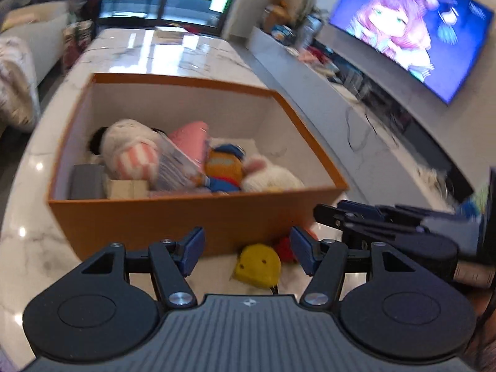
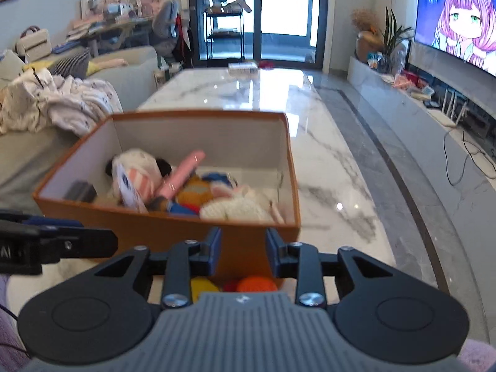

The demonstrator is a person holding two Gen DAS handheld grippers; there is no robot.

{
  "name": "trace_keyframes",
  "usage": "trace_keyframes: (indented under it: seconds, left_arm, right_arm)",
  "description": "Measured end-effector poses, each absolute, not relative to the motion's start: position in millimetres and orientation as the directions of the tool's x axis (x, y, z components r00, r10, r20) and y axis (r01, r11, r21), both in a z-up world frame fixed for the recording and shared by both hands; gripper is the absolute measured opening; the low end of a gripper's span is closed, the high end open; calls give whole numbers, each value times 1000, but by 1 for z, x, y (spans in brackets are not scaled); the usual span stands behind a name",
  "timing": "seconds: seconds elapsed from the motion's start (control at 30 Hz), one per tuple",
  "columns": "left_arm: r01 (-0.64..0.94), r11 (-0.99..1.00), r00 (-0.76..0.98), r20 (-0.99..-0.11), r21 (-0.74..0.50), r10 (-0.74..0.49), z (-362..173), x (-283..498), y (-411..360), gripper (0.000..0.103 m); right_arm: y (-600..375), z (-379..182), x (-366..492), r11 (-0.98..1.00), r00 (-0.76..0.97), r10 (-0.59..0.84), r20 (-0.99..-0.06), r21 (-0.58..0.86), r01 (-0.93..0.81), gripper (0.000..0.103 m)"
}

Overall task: Organize objects
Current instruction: 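Grasp the yellow tape measure with the left gripper while the right gripper grasps the orange crochet ball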

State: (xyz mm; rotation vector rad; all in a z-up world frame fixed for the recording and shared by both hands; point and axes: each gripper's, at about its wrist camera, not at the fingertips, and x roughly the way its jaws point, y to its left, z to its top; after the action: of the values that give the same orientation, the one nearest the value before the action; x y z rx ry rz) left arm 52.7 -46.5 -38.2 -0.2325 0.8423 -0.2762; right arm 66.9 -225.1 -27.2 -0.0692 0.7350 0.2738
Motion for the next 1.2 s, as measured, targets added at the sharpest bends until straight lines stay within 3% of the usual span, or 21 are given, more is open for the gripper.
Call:
trace_keyframes:
  seconds: [0.2,0.33,0.67,1.2]
  left_arm:
    - [242,951,581,-756,-194,-302,-65,59,-81,73]
    - [268,956,566,-784,-117,-255,-83,65,-99,74]
    - [316,947,505,-835,-57,-219,-105,73,-121,74]
    - [333,943,486,-855,-11,-182,-122,72,-124,74]
  right_arm:
    - [-250,-52,73,971,630,237,-739,158,-180,37]
    - [-260,-58,79,969,611,247,-752,193,-155,50]
    - [-262,-68,92,956,562,294,-773,250,-156,52]
    - [-258,-76,94,958,541,286,-791,227,-174,54]
